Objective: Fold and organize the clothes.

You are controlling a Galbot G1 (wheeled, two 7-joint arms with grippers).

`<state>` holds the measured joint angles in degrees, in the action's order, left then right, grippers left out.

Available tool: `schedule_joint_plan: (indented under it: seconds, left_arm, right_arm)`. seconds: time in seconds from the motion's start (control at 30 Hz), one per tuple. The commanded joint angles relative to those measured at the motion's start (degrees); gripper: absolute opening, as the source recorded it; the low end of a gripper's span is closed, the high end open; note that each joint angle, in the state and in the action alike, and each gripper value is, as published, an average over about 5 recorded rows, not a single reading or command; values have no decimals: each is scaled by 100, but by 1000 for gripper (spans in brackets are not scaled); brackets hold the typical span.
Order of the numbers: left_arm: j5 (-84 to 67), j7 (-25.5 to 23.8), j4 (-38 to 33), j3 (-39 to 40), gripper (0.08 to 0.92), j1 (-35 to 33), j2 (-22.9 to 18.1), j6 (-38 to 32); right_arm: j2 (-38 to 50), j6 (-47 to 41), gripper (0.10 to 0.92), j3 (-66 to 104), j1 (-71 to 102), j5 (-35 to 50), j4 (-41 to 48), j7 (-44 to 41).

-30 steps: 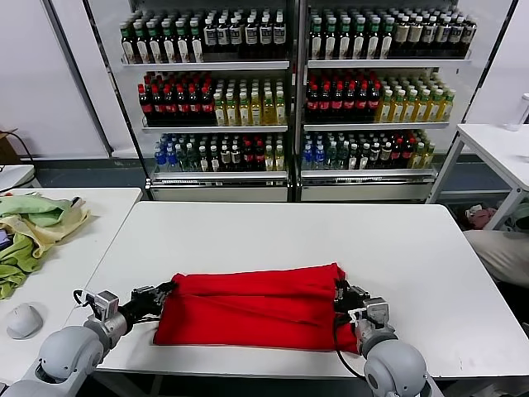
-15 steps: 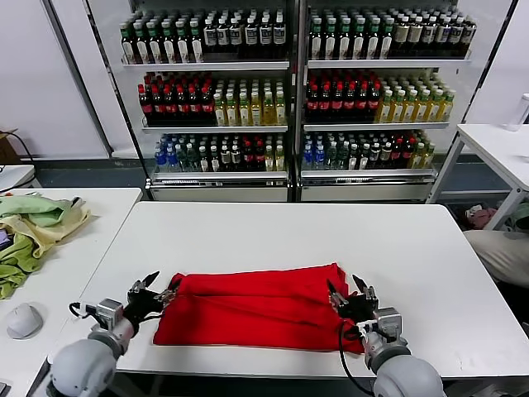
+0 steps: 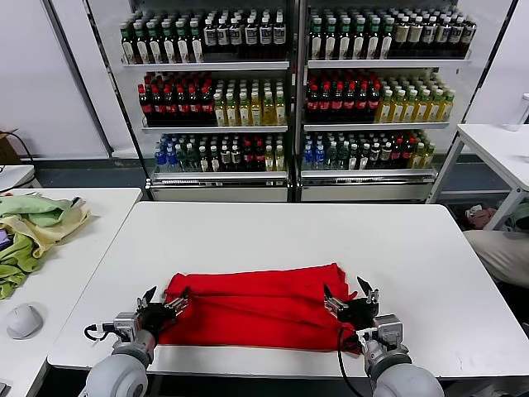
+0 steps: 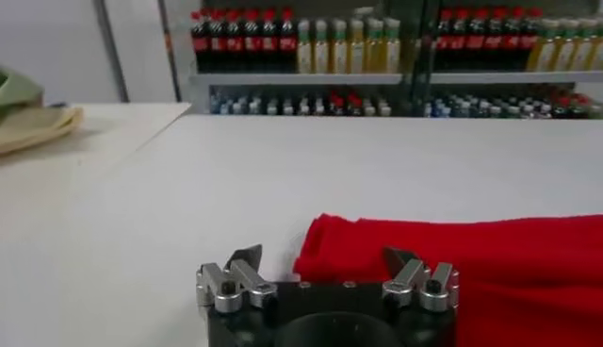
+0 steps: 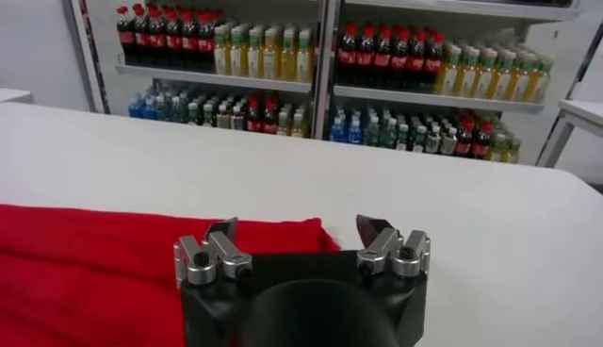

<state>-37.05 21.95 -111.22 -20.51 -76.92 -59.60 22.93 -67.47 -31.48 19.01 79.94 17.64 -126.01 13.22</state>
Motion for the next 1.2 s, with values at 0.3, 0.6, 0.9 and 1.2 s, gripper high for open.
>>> schedule_joint_plan:
  seconds: [0.3, 0.6, 0.9, 1.2]
  left_arm:
    - [-1118, 429, 3, 40, 752, -45, -157, 140]
    - [-1007, 338, -29, 123, 511, -123, -225, 49]
    - [-210, 238, 149, 196, 251, 0, -308, -234]
    - [824, 603, -486, -441, 103, 86, 21, 84]
  right_arm:
    - [-16, 23, 823, -10, 54, -176, -40, -6]
    - [-32, 26, 823, -29, 64, -214, -35, -6]
    - [-57, 54, 823, -50, 79, -268, 10, -9]
    - [-21, 49, 823, 7, 73, -279, -67, 12]
